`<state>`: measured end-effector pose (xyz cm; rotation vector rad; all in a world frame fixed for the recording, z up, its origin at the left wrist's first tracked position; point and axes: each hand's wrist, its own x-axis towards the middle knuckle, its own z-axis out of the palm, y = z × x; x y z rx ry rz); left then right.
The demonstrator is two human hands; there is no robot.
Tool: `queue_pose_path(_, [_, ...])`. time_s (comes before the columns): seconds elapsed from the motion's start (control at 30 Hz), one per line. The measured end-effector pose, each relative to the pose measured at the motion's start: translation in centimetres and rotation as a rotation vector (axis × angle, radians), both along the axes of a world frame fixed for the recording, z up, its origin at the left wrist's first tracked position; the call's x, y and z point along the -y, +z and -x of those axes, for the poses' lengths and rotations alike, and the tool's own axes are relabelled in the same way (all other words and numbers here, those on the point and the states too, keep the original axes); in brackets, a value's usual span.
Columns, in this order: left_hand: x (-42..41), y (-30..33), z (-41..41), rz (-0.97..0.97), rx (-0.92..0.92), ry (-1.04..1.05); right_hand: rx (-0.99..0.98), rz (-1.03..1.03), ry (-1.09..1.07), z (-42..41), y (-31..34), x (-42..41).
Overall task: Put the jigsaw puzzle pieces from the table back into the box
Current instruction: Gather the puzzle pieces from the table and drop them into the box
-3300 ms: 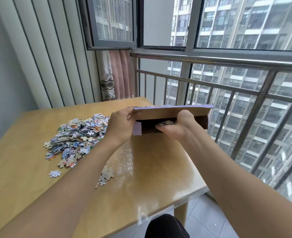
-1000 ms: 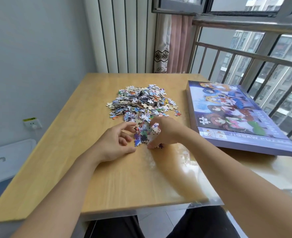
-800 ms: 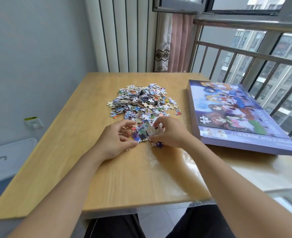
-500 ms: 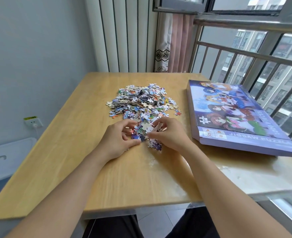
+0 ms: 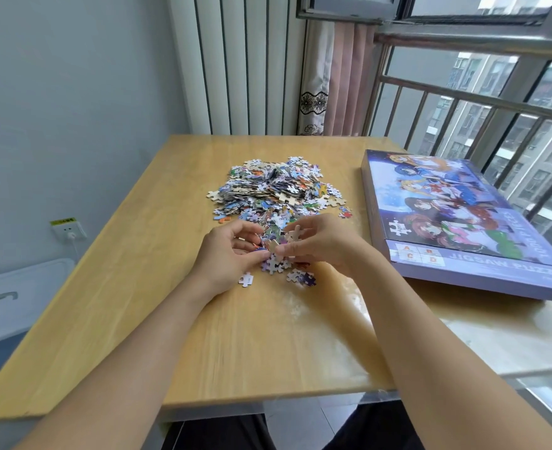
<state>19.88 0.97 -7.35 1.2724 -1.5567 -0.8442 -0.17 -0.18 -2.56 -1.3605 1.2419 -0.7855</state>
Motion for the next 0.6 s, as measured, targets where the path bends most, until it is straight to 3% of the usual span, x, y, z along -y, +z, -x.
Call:
queue_pose_path(0.1, [0.3, 0.1, 0.2, 0.011, -0.009, 0.003, 0.004, 0.032, -0.023, -0.3, -0.9, -0.2])
queue_pose_path(0.27, [0.7, 0.5, 0.5, 0.032, -0.085, -0.044, -0.288, 0.297, -0.032, -1.6, -1.8, 0.6])
queue_pose_path(0.6, [0.7, 0.5, 0.8, 0.083, -0.043, 0.000, 0.025, 0.153, -0.096, -0.5, -1.7, 0.8])
